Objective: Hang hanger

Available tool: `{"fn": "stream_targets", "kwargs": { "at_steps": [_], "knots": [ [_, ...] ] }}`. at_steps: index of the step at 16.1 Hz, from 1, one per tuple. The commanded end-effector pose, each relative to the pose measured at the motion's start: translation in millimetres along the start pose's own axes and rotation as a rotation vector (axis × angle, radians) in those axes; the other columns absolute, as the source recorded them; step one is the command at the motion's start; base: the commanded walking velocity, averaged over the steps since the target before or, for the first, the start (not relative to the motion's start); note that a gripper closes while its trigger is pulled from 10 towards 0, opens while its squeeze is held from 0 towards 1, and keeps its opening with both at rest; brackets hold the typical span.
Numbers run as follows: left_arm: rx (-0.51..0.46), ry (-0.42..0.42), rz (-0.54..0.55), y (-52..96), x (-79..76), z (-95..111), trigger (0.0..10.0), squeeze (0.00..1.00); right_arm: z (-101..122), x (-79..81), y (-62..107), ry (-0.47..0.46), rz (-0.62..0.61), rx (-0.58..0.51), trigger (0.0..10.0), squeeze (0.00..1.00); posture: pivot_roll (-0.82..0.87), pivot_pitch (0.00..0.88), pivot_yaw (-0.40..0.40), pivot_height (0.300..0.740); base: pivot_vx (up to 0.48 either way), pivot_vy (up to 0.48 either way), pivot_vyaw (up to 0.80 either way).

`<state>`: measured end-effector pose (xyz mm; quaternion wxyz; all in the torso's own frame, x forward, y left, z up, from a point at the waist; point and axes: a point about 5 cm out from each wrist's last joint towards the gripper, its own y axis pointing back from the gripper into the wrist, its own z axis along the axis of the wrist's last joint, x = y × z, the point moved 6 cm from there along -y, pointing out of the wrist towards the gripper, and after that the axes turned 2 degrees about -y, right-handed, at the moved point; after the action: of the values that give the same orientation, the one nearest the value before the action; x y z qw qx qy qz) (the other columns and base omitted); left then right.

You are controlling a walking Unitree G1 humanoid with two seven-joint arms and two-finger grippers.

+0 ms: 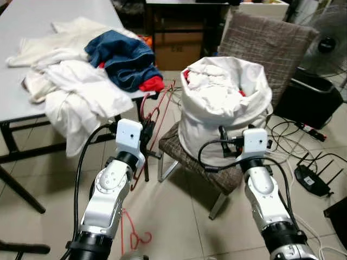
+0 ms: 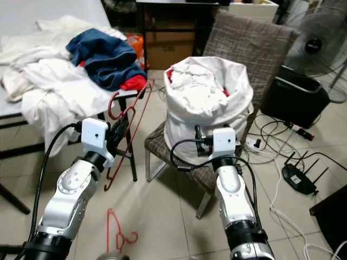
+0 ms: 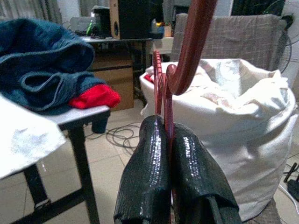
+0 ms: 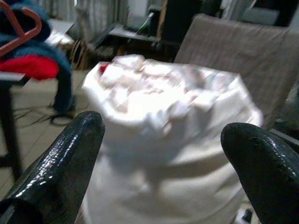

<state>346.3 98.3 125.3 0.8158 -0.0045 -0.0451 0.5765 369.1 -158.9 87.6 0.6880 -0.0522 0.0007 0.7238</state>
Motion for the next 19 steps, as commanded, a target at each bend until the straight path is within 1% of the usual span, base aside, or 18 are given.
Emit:
{"fn": "stream_targets", "kwargs": {
  "at_steps": [1,4,7,9,11,12,13,14,15,16,17,18,19],
  "knots": [
    [-0.024,-0.012,-0.031,-3.2,-8.0,6.0,10.0,0.0,17.8,-10.8,-8.2,0.006,-0.028,-0.049,10.0,0.0,0.07,0.0,-0.022,0.716,0.48,0.0,0.0],
    [-0.033,0.0,-0.028,-6.6,-9.1,6.2,10.0,0.0,17.4,-16.0,-9.2,0.015,-0.032,-0.044,10.0,0.0,0.05,0.0,-0.029,0.716,0.48,0.0,0.0],
    [-0.042,0.022,-0.034,-8.6,-14.0,8.4,10.0,0.0,18.9,-19.5,-8.7,0.024,-0.036,-0.042,10.0,0.0,0.04,0.0,-0.027,0.716,0.48,0.0,0.0],
    [-0.039,0.044,-0.018,-8.9,-13.5,7.8,10.0,0.0,30.1,-22.9,-15.0,0.016,-0.035,-0.056,10.0,0.0,0.04,0.0,-0.024,0.716,0.476,0.0,0.0],
    [-0.046,0.05,-0.012,-9.1,-13.3,9.1,10.0,0.0,48.4,-31.4,-27.5,0.012,-0.045,-0.079,10.0,0.0,0.05,0.0,-0.028,0.716,0.461,0.0,0.0],
    [-0.046,0.049,-0.01,-9.0,-13.2,9.3,10.0,0.0,52.3,-32.8,-30.1,0.011,-0.045,-0.083,10.0,0.0,0.05,0.0,-0.03,0.716,0.461,0.0,0.0],
    [-0.045,0.046,-0.006,-8.5,-12.8,9.1,10.0,0.0,62.2,-37.2,-37.2,0.012,-0.045,-0.091,10.0,0.0,0.05,0.0,-0.031,0.716,0.461,0.0,0.0],
    [-0.049,0.053,0.009,-7.7,-11.3,9.7,10.0,0.0,78.6,-44.9,-48.3,0.008,-0.049,-0.106,10.0,0.0,0.06,0.0,-0.036,0.716,0.0,0.0,0.0],
    [-0.054,0.053,0.022,-6.8,-9.5,10.8,10.0,0.0,103.6,-53.8,-62.8,0.015,-0.045,-0.134,10.0,0.0,0.07,0.0,-0.037,0.716,0.0,0.0,0.0],
    [-0.054,0.053,0.025,-6.6,-8.7,11.0,10.0,0.0,112.7,-56.3,-67.4,0.026,-0.041,-0.147,10.0,0.0,0.07,0.0,-0.038,0.716,0.0,0.0,0.0],
    [-0.055,0.056,0.029,-6.2,-8.1,11.3,10.0,0.0,128.1,-61.1,-77.5,0.032,-0.032,-0.153,10.0,0.0,0.07,0.0,-0.038,0.716,0.0,0.0,0.0],
    [-0.055,0.055,0.025,-6.2,-8.5,11.4,10.0,0.0,135.9,-67.0,-88.7,0.018,-0.031,-0.125,10.0,0.0,0.07,0.0,-0.038,0.716,0.0,0.0,0.0],
    [-0.052,0.053,0.023,-5.1,-8.1,11.4,10.0,0.0,135.6,-72.2,-94.0,-0.01,-0.044,-0.093,10.0,0.0,0.09,0.0,-0.038,0.716,0.0,0.0,0.0]
  ]
}}
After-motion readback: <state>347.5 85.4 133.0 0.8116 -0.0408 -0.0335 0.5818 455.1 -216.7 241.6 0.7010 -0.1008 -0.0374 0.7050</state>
